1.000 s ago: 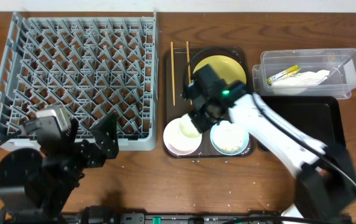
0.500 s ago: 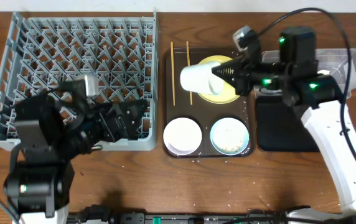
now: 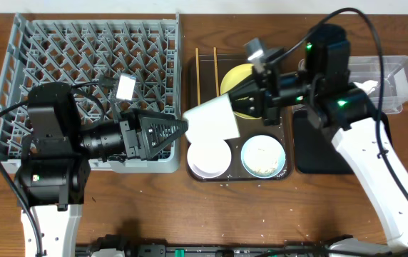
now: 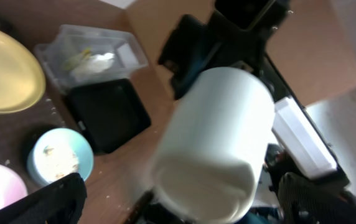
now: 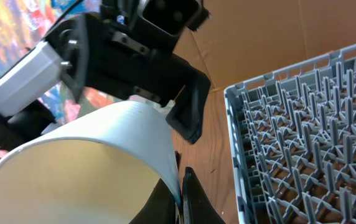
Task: Sort waste into correct bins and load items into the dishwasher
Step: 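Hand the pink bowl from right gripper to left gripper, then lower pink bowl into the grey dish rack with left gripper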
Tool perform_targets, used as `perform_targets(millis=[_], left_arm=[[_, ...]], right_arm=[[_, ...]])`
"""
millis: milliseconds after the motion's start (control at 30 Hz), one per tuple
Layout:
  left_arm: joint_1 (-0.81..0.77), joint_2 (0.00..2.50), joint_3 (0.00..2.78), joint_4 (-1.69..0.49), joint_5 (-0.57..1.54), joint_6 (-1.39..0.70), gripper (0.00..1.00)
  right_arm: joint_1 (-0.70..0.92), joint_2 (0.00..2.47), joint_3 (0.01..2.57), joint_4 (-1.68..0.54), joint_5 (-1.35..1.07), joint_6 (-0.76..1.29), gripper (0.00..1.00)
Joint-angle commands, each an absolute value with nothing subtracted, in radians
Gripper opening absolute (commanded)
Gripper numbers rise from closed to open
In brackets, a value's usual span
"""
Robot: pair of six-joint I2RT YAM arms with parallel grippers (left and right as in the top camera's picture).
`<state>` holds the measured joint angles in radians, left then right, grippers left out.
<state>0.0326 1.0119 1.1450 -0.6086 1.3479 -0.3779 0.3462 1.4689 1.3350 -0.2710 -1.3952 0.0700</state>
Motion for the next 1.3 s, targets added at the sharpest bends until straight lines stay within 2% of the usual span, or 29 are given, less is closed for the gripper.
perform_targets(millis=[0,100,267,333,433,567,733,800,900,933,1033,1100,1200,1267], left_arm=[[0.006,1.009,1.150,-0.558,1.483,-0.368,1.00],[-0.028,1.009,1.150,-0.539,1.492,-0.368,0.99],[-0.066,1.009,1.150,-0.539,1.493,-0.368,0.82],[-0.072,1.009,1.150,-0.540,1.493,-0.368,0.82],[-0.072,1.009,1.150,-0.540,1.492,-0.368,0.76],[-0.072,1.009,1.150,-0.533,1.488,-0.368,0.73],[-0.072,1.009,1.150,-0.532,1.415,-0.368,0.68],[-0.072,1.009,1.150,-0.533,1.373,-0.369,0.69],[-0.072,1.009,1.150,-0.533,1.310,-0.369,0.68],[-0.072,1.009,1.150,-0.533,1.288,-0.369,0.67],[-0.068,1.008,1.150,-0.556,1.179,-0.369,0.65],[-0.058,1.001,1.151,-0.621,1.025,-0.368,0.65],[-0.041,0.981,1.151,-0.739,0.771,-0.367,0.65],[-0.031,0.962,1.151,-0.798,0.614,-0.363,0.66]], right_arm=[[0.405,1.473,1.341,-0.253,-1.275,0.128,0.01],[0.447,1.473,1.341,-0.201,-1.253,0.147,0.01],[0.472,1.473,1.341,-0.136,-1.180,0.203,0.01],[0.471,1.473,1.341,-0.115,-1.174,0.219,0.01],[0.471,1.473,1.341,-0.109,-1.175,0.225,0.01],[0.471,1.473,1.341,-0.109,-1.175,0.224,0.01],[0.471,1.473,1.341,-0.117,-1.179,0.224,0.02],[0.471,1.473,1.341,-0.116,-1.178,0.224,0.10],[0.468,1.473,1.341,-0.116,-1.178,0.224,0.16],[0.464,1.473,1.341,-0.117,-1.178,0.224,0.25],[0.435,1.473,1.341,-0.122,-1.176,0.224,0.68],[0.397,1.472,1.341,-0.136,-1.160,0.241,0.85],[0.339,1.472,1.341,-0.190,-1.109,0.258,0.96],[0.313,1.472,1.341,-0.253,-1.071,0.258,0.99]])
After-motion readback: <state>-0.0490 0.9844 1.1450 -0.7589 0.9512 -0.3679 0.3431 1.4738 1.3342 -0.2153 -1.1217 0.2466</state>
